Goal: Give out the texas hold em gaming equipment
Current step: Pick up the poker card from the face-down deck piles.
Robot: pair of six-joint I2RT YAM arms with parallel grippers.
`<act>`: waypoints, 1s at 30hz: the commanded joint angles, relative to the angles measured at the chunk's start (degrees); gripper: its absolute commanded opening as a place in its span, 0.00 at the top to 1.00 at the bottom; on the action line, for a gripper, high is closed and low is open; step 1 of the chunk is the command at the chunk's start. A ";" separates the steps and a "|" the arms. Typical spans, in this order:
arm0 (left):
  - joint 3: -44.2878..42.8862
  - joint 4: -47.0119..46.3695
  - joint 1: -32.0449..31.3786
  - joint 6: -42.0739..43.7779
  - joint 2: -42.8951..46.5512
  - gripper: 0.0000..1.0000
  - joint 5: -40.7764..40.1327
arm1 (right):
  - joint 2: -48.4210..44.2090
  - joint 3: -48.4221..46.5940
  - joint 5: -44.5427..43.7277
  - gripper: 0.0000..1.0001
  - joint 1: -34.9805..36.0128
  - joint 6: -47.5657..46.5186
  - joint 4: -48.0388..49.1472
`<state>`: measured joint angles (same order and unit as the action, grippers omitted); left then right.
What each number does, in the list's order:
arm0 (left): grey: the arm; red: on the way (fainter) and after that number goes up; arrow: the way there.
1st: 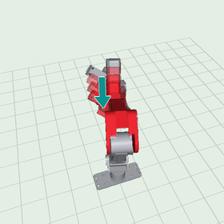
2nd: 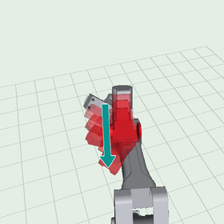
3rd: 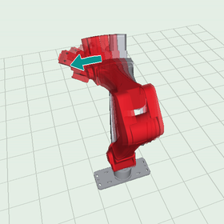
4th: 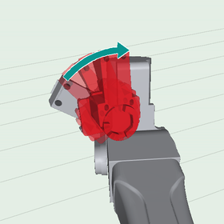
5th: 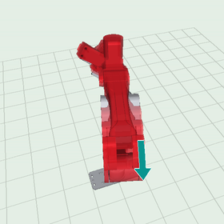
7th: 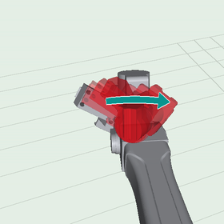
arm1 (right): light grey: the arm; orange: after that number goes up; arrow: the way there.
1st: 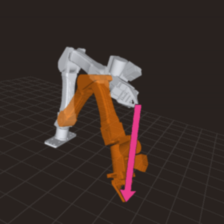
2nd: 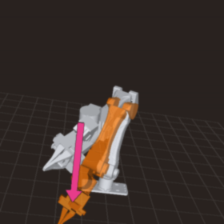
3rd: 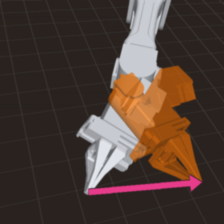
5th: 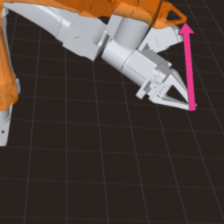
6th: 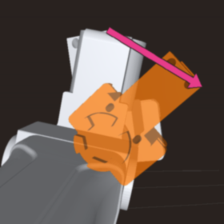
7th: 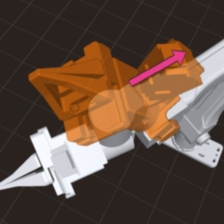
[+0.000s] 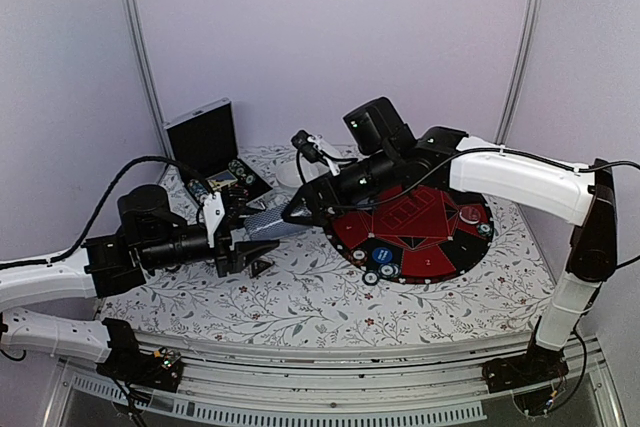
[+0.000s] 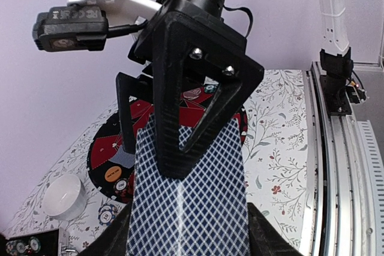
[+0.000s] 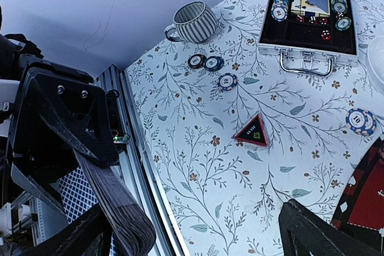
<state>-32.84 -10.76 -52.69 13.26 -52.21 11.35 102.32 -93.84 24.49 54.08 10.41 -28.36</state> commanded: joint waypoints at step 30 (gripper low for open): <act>-0.03 -2.46 0.56 0.08 -0.17 0.48 -0.30 | -4.71 0.24 5.42 0.67 -1.50 -1.05 -4.26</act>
<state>-32.84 -10.90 -52.69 13.28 -52.51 11.14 99.20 -93.89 29.19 52.80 9.37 -31.79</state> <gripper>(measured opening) 0.529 0.391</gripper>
